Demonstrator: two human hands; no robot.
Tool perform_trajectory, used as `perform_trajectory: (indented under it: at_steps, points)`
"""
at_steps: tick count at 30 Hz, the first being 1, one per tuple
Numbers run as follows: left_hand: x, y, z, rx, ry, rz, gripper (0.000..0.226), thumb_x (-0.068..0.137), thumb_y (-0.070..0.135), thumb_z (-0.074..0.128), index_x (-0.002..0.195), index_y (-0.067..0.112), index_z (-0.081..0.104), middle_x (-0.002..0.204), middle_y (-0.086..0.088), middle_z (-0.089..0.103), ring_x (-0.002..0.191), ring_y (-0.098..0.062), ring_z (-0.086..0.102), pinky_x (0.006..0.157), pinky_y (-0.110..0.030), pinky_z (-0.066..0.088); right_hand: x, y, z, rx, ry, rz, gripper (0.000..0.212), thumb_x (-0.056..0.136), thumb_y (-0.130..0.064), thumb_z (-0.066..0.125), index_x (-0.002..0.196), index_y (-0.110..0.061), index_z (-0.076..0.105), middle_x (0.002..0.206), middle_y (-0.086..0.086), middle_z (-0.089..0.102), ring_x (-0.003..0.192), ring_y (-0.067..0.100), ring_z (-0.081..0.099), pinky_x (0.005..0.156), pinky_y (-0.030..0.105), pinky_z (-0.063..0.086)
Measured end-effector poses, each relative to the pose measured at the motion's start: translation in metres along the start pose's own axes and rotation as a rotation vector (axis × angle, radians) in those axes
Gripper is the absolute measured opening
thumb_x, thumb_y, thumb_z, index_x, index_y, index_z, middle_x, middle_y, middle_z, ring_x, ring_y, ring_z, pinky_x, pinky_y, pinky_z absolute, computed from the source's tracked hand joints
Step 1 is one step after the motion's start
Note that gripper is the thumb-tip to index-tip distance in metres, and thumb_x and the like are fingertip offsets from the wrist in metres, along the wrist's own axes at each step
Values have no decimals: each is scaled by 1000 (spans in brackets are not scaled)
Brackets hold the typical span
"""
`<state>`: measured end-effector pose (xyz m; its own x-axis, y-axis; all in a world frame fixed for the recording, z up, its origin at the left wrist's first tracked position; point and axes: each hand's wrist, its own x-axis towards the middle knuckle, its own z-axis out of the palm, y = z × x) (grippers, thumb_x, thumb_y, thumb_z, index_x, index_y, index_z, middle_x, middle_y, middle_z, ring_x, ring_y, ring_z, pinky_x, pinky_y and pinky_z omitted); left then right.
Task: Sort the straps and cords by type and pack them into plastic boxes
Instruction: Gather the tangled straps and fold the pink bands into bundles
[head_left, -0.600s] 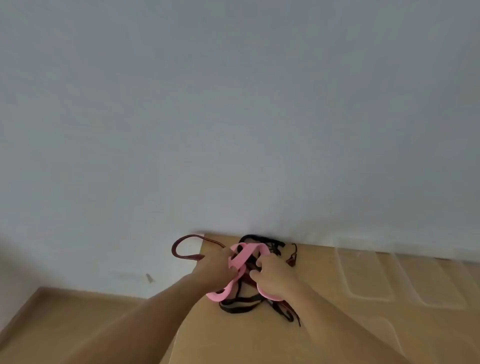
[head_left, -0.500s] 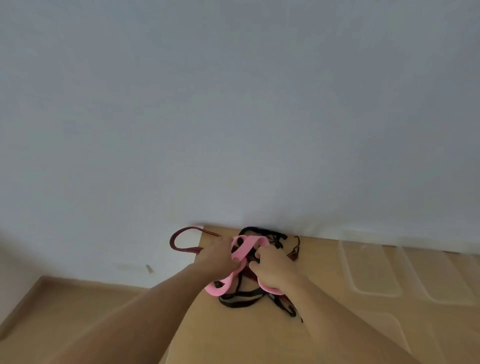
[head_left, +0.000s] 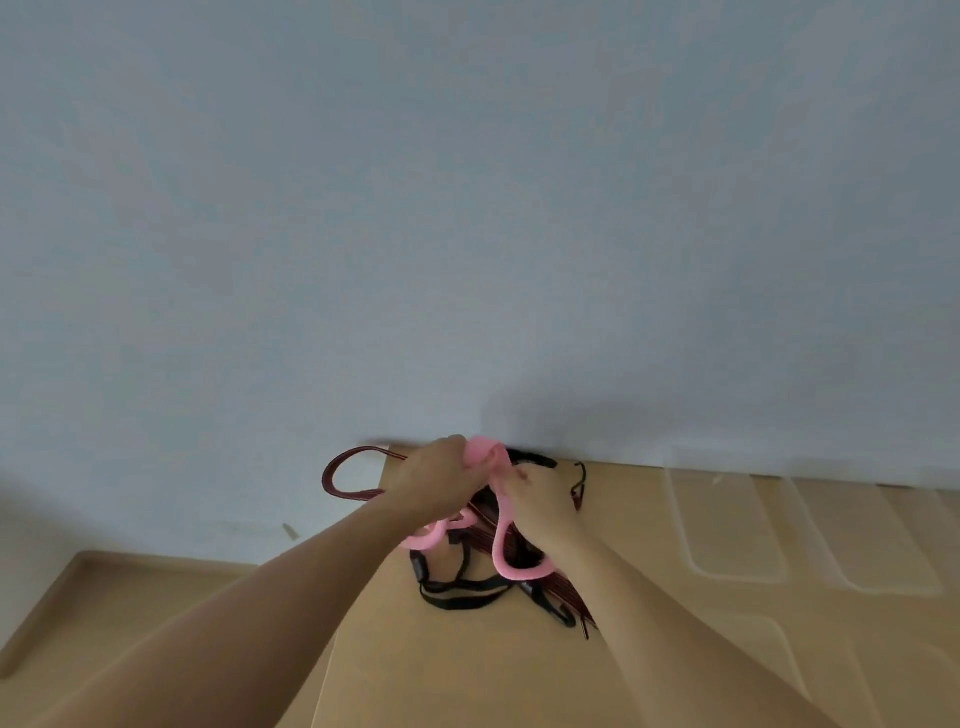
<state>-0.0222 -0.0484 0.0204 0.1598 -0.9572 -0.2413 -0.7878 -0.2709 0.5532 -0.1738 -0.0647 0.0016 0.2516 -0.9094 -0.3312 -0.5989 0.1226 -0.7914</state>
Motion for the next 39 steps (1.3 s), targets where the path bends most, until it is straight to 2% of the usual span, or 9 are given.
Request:
perform_trajectory:
  at_steps: [3,7,11,16,21,28,33,36,39]
  points:
    - [-19,28,-25,-224,-187,2,21,81,39,60,86,18,61,71,2,65,59,-13,60,56,-25,48,-13,-18,-18,544,-32,171,31,98,-21,44,89,-4,69,71,7,68,50,12,57,49,24,42]
    - [-46,59,-48,-294,-271,57,22,78,28,61,94,13,65,86,-11,70,71,-18,63,64,-32,53,-38,-35,-50,923,-106,281,41,96,-39,54,100,-3,73,88,13,75,81,28,69,71,36,55]
    - [-66,84,-57,-314,-228,168,21,85,28,67,102,16,66,96,-8,72,86,-25,70,79,-40,57,-62,-45,-84,764,-45,81,26,91,-29,66,99,-5,72,93,11,76,86,28,72,77,44,59]
    - [-86,104,-66,-331,-150,183,22,84,32,71,95,13,66,89,-10,71,70,-16,63,62,-29,49,-92,-50,-125,508,-35,-126,17,85,-21,75,91,-5,72,79,10,73,61,16,63,58,30,51]
    - [-99,126,-69,-442,25,110,18,81,16,70,90,1,64,78,-8,61,68,-19,54,63,-31,42,-109,-45,-147,378,53,-210,11,86,-10,70,97,-12,70,95,7,72,79,18,68,70,34,58]
    - [-117,158,-82,-361,179,204,10,78,14,65,80,6,60,72,-2,54,61,-16,48,54,-25,38,-132,-42,-176,445,152,-300,42,82,1,71,119,-17,63,111,-2,69,96,15,68,81,30,57]
    - [-129,166,-75,-231,353,283,16,78,24,70,92,18,66,116,2,44,111,-17,38,86,-33,35,-150,-39,-191,473,89,-410,44,86,3,65,123,-21,62,107,-2,72,86,1,70,64,16,53]
    - [-140,166,-74,-333,284,338,23,71,32,65,93,25,69,128,10,47,118,-14,40,94,-34,39,-157,-35,-201,433,90,-465,39,85,7,65,114,-20,67,96,-5,76,93,7,71,75,24,58]
    - [-150,168,-73,-641,139,340,19,74,18,63,91,24,71,94,4,71,89,-19,64,76,-30,53,-163,-36,-205,393,110,-524,36,82,9,66,102,-21,69,95,-9,76,91,9,73,75,19,56]
